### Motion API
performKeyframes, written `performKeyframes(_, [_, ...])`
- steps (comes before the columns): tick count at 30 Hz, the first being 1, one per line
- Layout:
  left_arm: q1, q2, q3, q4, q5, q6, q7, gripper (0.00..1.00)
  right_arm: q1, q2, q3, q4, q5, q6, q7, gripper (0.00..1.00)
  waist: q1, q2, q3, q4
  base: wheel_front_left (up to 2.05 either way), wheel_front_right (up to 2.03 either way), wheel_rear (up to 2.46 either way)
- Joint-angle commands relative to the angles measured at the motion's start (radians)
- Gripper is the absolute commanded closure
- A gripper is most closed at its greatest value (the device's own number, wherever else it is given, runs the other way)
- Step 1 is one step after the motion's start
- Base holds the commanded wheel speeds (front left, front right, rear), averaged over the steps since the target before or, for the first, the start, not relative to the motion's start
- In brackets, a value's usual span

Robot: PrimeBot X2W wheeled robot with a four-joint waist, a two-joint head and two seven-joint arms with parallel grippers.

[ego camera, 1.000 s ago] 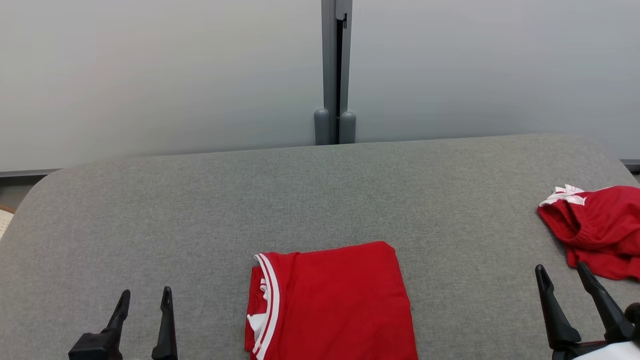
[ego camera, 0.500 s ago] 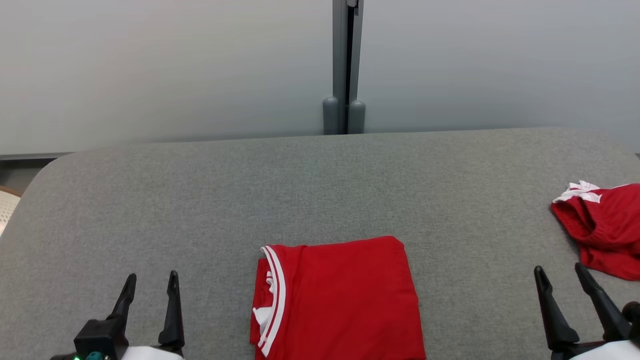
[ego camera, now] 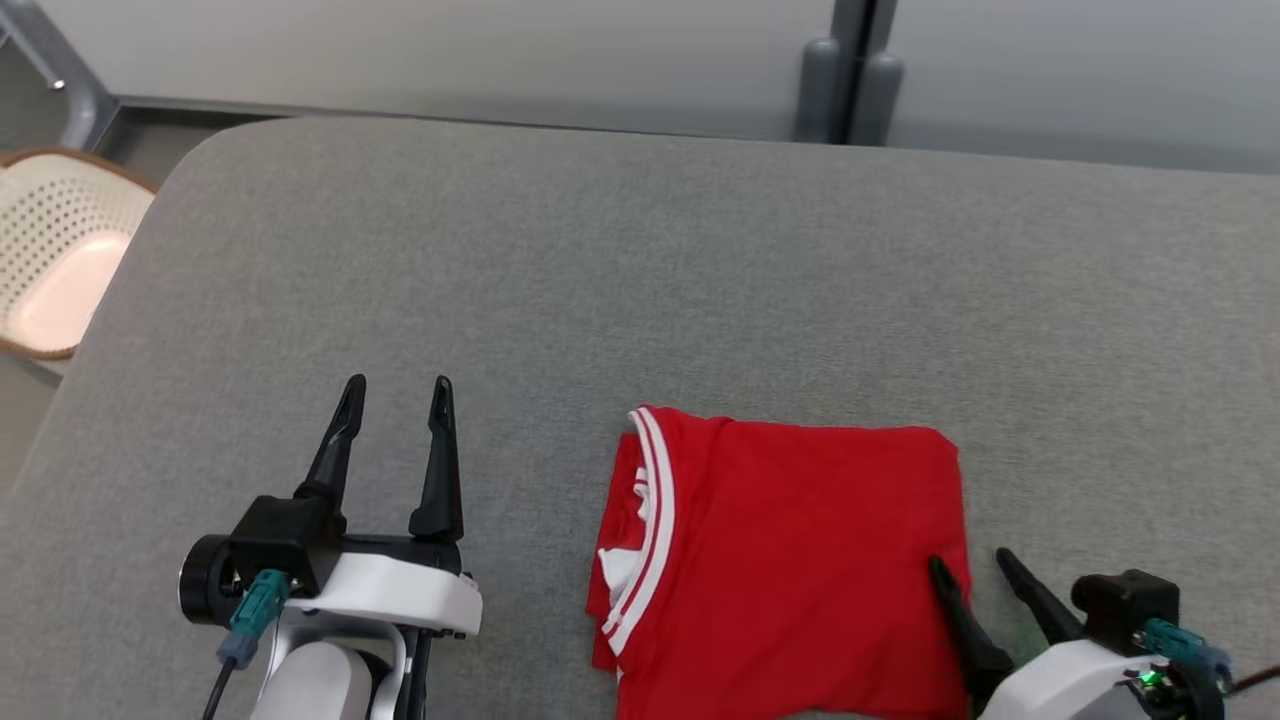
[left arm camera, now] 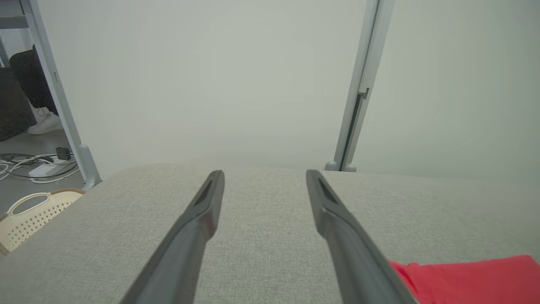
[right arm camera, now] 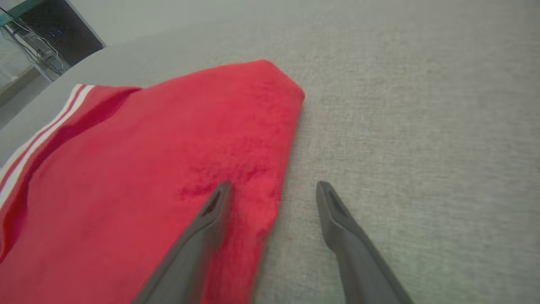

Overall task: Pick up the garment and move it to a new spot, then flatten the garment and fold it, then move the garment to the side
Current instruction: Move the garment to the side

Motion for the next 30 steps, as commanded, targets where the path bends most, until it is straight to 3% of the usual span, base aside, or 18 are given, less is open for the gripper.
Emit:
performKeyframes(1, [-0.026,-0.004,-0.001,0.013,0.007,-0.006,-0.007,0.00,-0.022,0.003,0.015,0.038,0.012,0.000,0.006,0.00,0.0000,0.0000,0.060,0.065,0.00,0.00,0.00])
performKeyframes(5, [-0.045,-0.014,0.000,0.031,0.006,-0.011,-0.014,0.00,-0.039,0.004,0.048,0.111,0.015,0.000,0.056,0.02,0.0000,0.0000,0.069,0.076,0.00,0.00,0.00])
performKeyframes(6, [-0.049,-0.015,0.003,0.034,0.007,-0.011,-0.017,0.00,-0.039,0.006,0.066,0.126,0.020,0.000,0.069,0.55,0.0000,0.0000,0.070,0.076,0.00,0.00,0.00])
performKeyframes(7, [-0.052,-0.014,0.005,0.038,0.008,-0.012,-0.018,0.00,-0.043,0.005,0.072,0.130,0.022,0.000,0.064,0.94,0.0000,0.0000,0.071,0.076,0.00,0.00,0.00])
performKeyframes(8, [-0.054,-0.014,0.005,0.040,0.012,-0.014,-0.020,0.00,-0.039,0.001,0.076,0.141,0.022,0.000,0.080,1.00,0.0000,0.0000,0.072,0.075,0.00,0.00,0.00])
performKeyframes(12, [-0.064,-0.014,0.011,0.038,0.020,-0.018,-0.021,0.00,-0.036,-0.031,0.073,0.099,0.001,-0.001,0.081,1.00,0.0000,0.0000,0.073,0.052,0.00,0.00,0.00])
performKeyframes(16, [-0.055,-0.004,0.026,0.012,0.035,-0.019,-0.021,0.00,-0.041,-0.077,0.075,0.008,-0.027,-0.002,0.079,1.00,0.0000,0.0000,0.079,-0.025,0.00,0.00,0.00])
performKeyframes(20, [-0.059,0.028,0.044,-0.041,0.054,-0.019,-0.021,0.00,-0.086,-0.143,0.093,-0.085,-0.036,-0.001,0.092,1.00,0.0000,0.0000,0.124,-0.197,0.00,0.00,0.00])
performKeyframes(24, [-0.056,0.064,0.057,-0.088,0.066,-0.015,-0.012,0.00,-0.129,-0.184,0.084,-0.092,0.000,-0.001,0.088,1.00,0.0000,0.0000,0.160,-0.353,0.00,0.00,0.00])
performKeyframes(30, [-0.083,0.095,0.040,-0.186,0.093,-0.016,0.040,0.00,-0.227,-0.201,0.093,-0.068,0.038,-0.001,0.058,1.00,0.0000,0.0000,0.228,-0.506,0.00,0.00,0.00])
